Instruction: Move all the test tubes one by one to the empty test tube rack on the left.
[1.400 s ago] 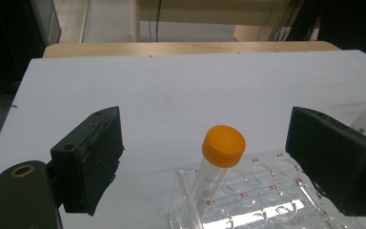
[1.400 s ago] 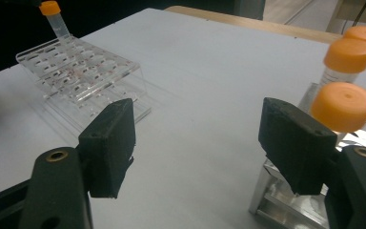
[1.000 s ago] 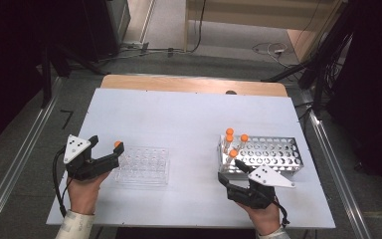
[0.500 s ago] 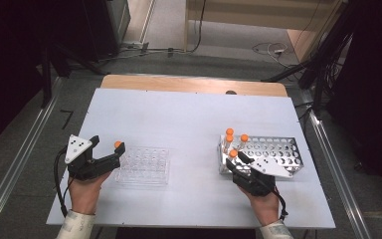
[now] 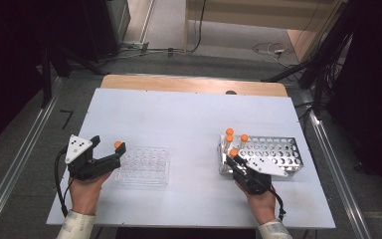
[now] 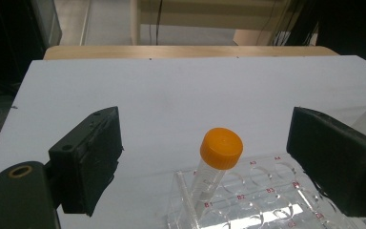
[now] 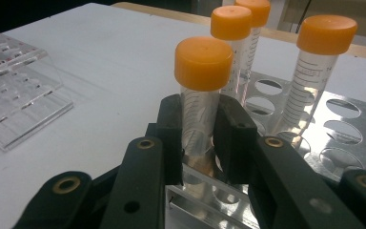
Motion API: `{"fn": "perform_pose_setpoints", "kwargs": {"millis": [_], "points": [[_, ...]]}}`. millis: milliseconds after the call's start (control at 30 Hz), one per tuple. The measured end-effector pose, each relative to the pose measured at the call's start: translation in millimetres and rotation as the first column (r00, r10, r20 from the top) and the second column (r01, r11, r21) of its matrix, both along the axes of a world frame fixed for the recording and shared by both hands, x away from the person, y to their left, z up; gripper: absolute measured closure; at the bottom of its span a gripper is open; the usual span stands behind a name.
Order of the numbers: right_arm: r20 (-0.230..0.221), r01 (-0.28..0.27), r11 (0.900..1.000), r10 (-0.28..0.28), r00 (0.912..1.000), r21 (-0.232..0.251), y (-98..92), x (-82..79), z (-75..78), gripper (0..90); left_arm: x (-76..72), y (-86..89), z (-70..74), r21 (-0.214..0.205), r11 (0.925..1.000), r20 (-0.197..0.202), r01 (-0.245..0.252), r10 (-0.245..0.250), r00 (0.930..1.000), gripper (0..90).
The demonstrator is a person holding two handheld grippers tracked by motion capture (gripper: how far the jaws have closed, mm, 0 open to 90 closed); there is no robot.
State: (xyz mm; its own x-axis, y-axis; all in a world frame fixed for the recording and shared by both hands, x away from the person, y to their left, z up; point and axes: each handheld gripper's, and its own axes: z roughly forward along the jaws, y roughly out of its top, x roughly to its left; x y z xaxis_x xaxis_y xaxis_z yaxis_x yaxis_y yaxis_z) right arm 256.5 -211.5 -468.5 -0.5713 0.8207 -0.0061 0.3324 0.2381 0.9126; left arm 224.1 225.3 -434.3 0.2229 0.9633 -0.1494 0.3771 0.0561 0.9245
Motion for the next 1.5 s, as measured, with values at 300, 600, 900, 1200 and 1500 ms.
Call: {"fn": "perform_pose_setpoints", "kwargs": {"millis": [300,600,900,1200,1500], "points": [[0.028,0.004,0.9997,-0.004,0.9996,0.024,-0.6,-3.7,9.2,71.8,-0.8,-0.9,1.7,-0.003,1.0,0.005,0.004,-0.004,1.0,12.0],[0.072,-0.001,0.9973,-0.004,0.9974,0.073,-4.3,-9.0,29.1,72.1,-1.9,-2.9,3.9,-0.004,1.0,0.006,0.006,-0.006,1.0,11.0],[0.121,-0.019,0.9948,0.006,0.9926,0.1,-7.9,-16.8,46.9,72.2,-3.0,-4.9,6.6,-0.007,0.9998,0.011,0.016,-0.016,0.9998,10.8],[0.115,-0.065,0.9933,0.054,0.9919,0.095,3.4,-22.5,47.7,72.1,-4.6,-8.5,9.6,-0.009,0.9994,0.011,0.035,-0.035,0.9993,10.5],[0.087,-0.134,0.9885,0.128,0.9879,0.069,20.7,-26.2,40.1,72.2,-5.9,-18.2,12.2,-0.006,0.9977,0.01,0.067,-0.067,0.9977,10.5]]}}
